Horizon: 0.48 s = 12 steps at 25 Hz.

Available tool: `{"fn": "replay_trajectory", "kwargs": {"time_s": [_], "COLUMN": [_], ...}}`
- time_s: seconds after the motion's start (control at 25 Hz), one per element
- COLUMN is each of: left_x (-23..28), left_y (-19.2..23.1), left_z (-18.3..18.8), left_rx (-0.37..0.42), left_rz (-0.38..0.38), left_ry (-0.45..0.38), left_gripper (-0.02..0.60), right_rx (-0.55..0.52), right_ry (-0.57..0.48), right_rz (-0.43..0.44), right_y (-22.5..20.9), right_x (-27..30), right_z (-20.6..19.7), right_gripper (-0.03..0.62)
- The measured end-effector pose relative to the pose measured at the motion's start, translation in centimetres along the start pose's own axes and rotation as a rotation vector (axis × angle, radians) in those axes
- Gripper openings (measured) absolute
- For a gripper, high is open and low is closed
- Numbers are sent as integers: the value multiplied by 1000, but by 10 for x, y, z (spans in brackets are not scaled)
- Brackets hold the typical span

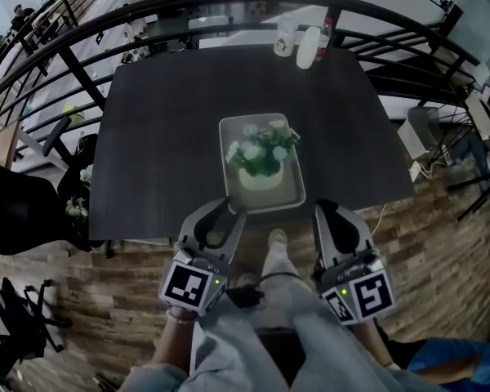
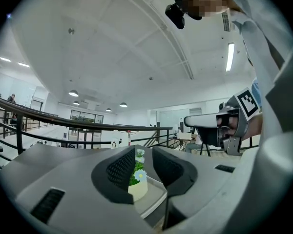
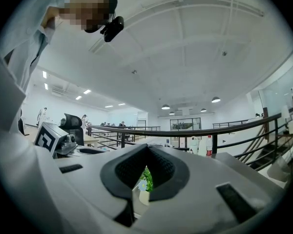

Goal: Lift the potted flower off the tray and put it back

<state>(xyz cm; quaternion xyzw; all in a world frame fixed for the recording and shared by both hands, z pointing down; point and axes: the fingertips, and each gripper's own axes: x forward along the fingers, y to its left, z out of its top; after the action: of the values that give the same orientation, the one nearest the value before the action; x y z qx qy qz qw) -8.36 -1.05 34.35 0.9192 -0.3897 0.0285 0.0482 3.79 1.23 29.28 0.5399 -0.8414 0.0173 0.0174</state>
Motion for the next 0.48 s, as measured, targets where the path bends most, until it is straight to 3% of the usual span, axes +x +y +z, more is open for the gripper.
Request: {"fn": "replay_trajectory", "kwargs": {"time_s": [0.48], "left_x": [38], "left_y": [16], "left_z": [-59], "left_rx": [22], "left_rz": [22], "left_ry": [147], "left_gripper": [272], "right_rx": [1], "right_ry": [40], "right_rz": [26], "right_y": [-21], "right_x": [21], "right_z": [-9], "right_gripper": [3]}}
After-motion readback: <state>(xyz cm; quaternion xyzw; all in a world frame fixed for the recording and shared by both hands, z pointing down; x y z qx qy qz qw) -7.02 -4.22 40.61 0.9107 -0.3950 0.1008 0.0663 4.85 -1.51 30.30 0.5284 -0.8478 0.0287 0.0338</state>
